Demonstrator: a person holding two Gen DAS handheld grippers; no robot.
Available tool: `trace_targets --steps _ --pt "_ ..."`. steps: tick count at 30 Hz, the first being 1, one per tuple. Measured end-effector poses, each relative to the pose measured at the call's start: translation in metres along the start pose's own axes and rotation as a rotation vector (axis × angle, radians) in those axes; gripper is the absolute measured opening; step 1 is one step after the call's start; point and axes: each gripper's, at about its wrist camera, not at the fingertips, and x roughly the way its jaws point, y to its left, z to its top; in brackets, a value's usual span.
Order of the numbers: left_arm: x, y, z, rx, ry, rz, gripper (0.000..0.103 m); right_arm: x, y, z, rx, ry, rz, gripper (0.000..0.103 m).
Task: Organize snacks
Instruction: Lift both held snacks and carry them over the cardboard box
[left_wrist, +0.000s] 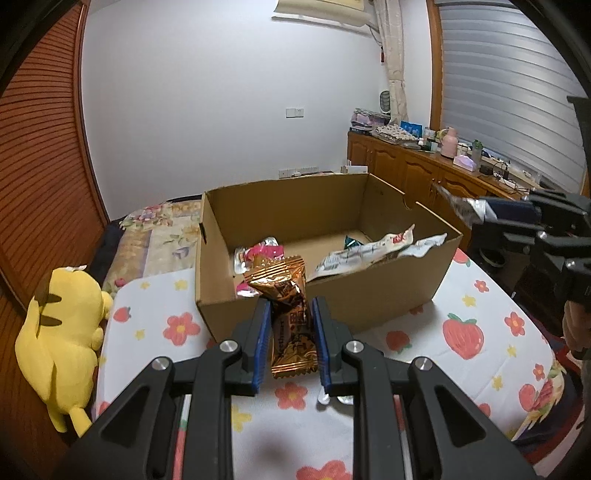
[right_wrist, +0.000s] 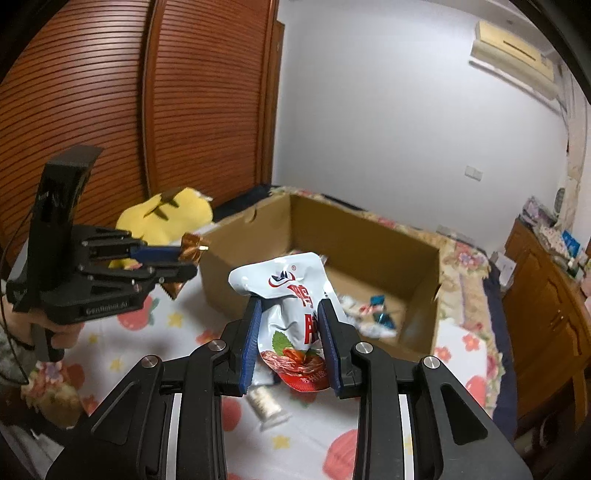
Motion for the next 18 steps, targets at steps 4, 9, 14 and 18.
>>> trace_targets --steps 4,9,14,18 --pt "0.004 0.001 0.013 0.008 -0.010 0.006 0.020 0.003 -0.007 0.011 -0.011 -0.017 -0.032 0.030" --pt "0.019 0.008 0.030 -0.011 -0.003 -0.016 0.020 0.014 -0.018 0.017 -0.016 -0.012 -0.075 0.030" --pt "0.041 0.015 0.034 -0.016 0.032 -0.002 0.021 0.028 -0.035 0.018 0.025 0.009 -0.088 0.030" --pt "0.058 0.018 0.036 -0.019 0.059 0.006 0.021 0.039 -0.046 0.019 0.057 0.024 -0.098 0.030"
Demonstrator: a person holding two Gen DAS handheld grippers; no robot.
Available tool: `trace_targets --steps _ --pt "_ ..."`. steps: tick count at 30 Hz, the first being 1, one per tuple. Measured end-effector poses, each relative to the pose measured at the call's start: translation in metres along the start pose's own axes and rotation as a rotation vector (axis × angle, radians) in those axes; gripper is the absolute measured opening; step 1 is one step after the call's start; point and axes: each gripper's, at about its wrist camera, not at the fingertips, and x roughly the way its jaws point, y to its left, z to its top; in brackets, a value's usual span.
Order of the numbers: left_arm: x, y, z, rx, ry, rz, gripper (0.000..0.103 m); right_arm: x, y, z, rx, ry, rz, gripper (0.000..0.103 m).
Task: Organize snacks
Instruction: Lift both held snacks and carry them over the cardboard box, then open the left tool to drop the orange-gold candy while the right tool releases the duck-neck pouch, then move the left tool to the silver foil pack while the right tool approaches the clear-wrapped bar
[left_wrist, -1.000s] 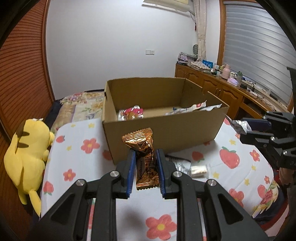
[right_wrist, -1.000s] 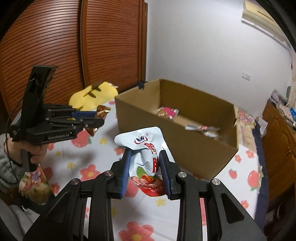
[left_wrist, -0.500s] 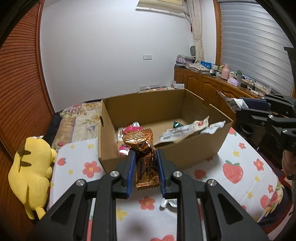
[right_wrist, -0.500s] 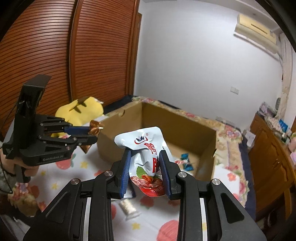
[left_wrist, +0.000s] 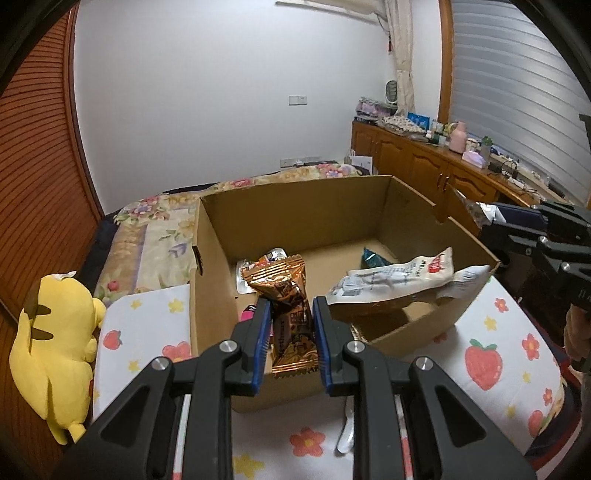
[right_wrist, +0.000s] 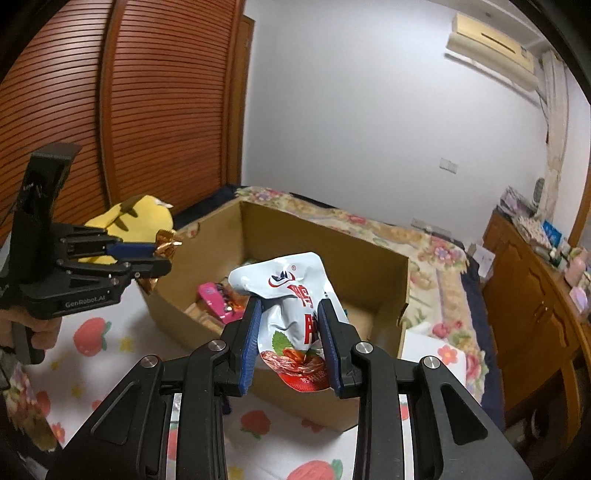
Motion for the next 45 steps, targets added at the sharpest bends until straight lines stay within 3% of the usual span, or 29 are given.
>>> trace_targets --steps 5,7,12,15,17,19,20,32,45 --pt "0.008 0.001 0.000 -0.005 0.008 -0.008 0.026 0.019 -0.007 0.002 0.017 0.026 -0.021 0.030" --pt "0.011 -0.001 -0.002 0.003 0.011 -0.001 0.058 0.028 -0.009 0.001 0.027 0.041 -0.025 0.030" --pt "0.012 -0.002 -0.009 0.010 0.007 0.011 0.059 0.041 -0.019 -0.006 0.080 0.060 0.002 0.031" --pt "0.009 -0.002 -0.012 0.003 -0.001 0.019 0.063 0.037 -0.020 -0.007 0.117 0.045 0.047 0.040" --pt "0.004 -0.001 -0.014 -0.005 -0.015 0.021 0.069 0.033 -0.017 -0.007 0.104 0.031 0.015 0.042" --pt "-0.002 -0.002 -0.018 -0.010 -0.037 -0.004 0.086 0.027 -0.012 -0.008 0.093 0.014 0.007 0.042" --pt "-0.005 -0.003 -0.021 -0.004 -0.044 -0.013 0.087 0.024 -0.010 -0.008 0.091 0.004 0.006 0.042" --pt "-0.033 -0.022 -0.055 0.051 -0.074 -0.020 0.088 -0.010 0.018 -0.046 0.107 -0.034 0.079 0.043" --pt "-0.024 -0.021 -0.106 0.026 0.003 -0.052 0.088 -0.013 0.025 -0.098 0.128 0.052 0.116 0.043"
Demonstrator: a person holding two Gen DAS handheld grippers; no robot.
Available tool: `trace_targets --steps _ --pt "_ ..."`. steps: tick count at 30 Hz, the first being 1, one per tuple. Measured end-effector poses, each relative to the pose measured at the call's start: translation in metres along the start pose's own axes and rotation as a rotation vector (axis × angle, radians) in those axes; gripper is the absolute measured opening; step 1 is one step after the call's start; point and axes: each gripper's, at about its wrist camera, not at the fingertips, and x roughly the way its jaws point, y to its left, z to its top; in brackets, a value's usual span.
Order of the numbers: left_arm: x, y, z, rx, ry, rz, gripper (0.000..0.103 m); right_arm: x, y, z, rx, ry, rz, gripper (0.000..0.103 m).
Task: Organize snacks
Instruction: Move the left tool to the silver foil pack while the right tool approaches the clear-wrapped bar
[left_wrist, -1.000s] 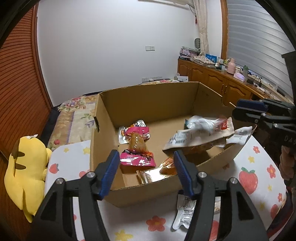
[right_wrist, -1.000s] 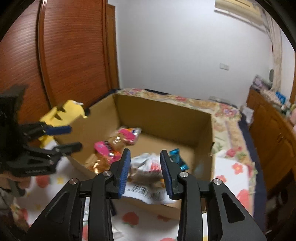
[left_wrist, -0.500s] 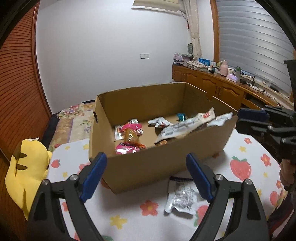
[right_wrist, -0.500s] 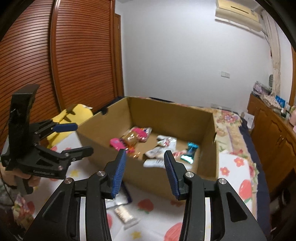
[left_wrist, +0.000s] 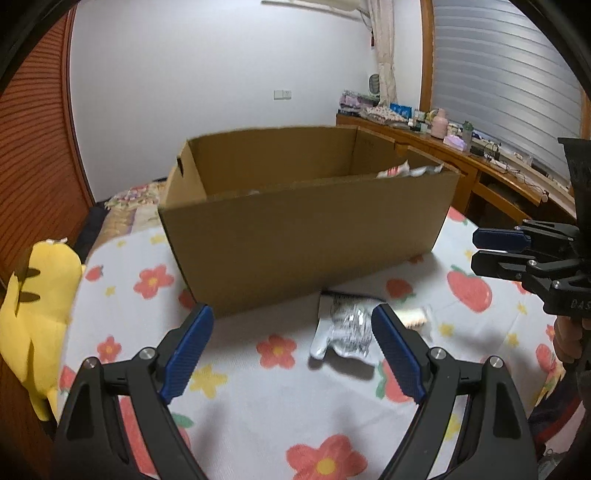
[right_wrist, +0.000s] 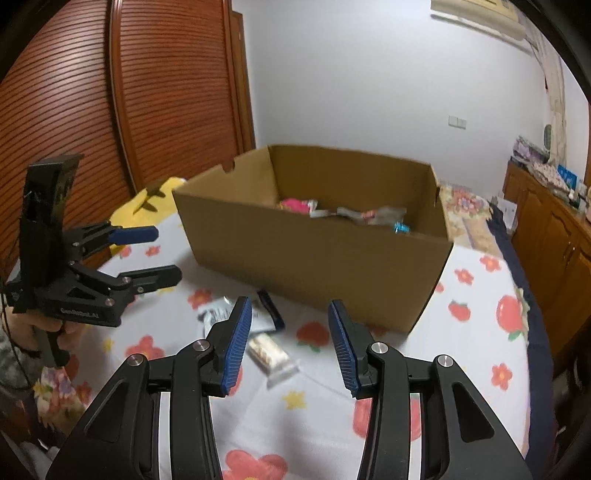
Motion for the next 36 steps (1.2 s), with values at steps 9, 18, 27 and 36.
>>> trace_targets --steps 9,18,27,36 --pt "0.010 0.002 -0.020 -0.007 0.047 0.003 0.088 0.034 0.003 -0.019 -0.007 0.085 0.030 0.047" --pt "0.016 0.002 -0.030 -0.001 0.073 0.007 0.088 0.071 0.015 -0.020 -0.057 0.191 0.078 0.049" --pt "0.016 0.004 -0.030 -0.006 0.069 -0.003 0.088 0.087 0.018 -0.023 -0.098 0.257 0.071 0.049" --pt "0.019 0.001 -0.030 0.007 0.076 -0.006 0.088 0.086 0.020 -0.028 -0.144 0.290 0.070 0.029"
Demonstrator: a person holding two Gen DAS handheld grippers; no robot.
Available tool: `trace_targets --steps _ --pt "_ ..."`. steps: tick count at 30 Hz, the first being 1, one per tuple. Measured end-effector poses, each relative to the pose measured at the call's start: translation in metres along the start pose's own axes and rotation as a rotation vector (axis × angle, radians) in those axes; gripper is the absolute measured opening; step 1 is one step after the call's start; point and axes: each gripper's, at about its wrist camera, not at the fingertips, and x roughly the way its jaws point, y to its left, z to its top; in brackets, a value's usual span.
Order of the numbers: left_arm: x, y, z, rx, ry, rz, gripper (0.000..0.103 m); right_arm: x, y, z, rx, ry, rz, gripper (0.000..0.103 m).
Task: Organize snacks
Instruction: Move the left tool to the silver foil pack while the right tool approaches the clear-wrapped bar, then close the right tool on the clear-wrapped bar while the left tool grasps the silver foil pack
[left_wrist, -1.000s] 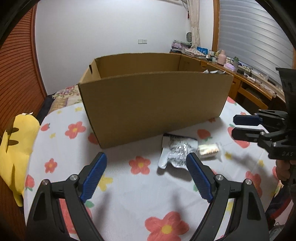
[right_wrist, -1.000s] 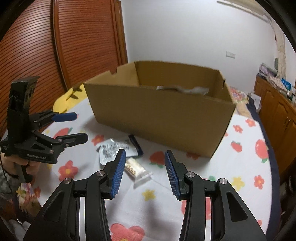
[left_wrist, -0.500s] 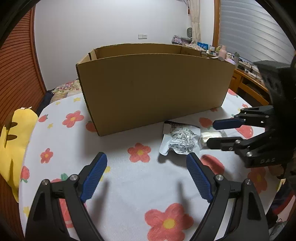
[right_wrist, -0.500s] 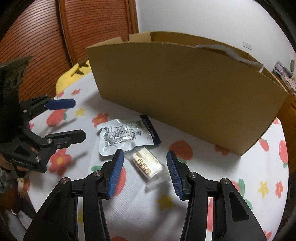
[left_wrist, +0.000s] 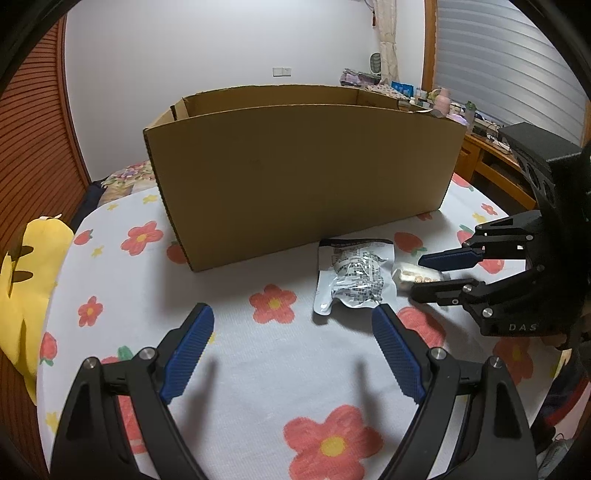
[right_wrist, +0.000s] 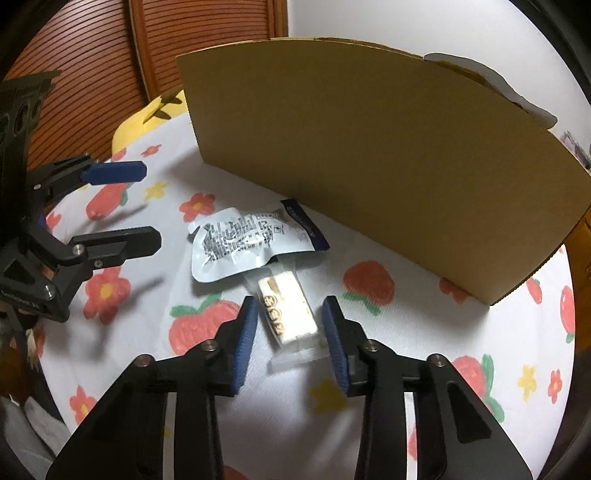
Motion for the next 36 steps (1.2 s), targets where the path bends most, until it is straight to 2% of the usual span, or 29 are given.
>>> trace_targets --steps 3,18,36 --pt "0.001 -0.002 0.002 0.003 0.001 -0.008 0.088 -0.004 -0.002 -0.002 0.002 0.002 0.005 0.020" --pt "0.018 -0.025 0.016 0.006 0.044 -0.070 0.088 -0.029 -0.005 -0.026 0.068 -0.046 0.002 0.019" --pt "0.037 -0.072 0.036 0.020 0.079 -0.163 0.088 -0.058 -0.026 -0.056 0.180 -0.113 -0.098 0.019"
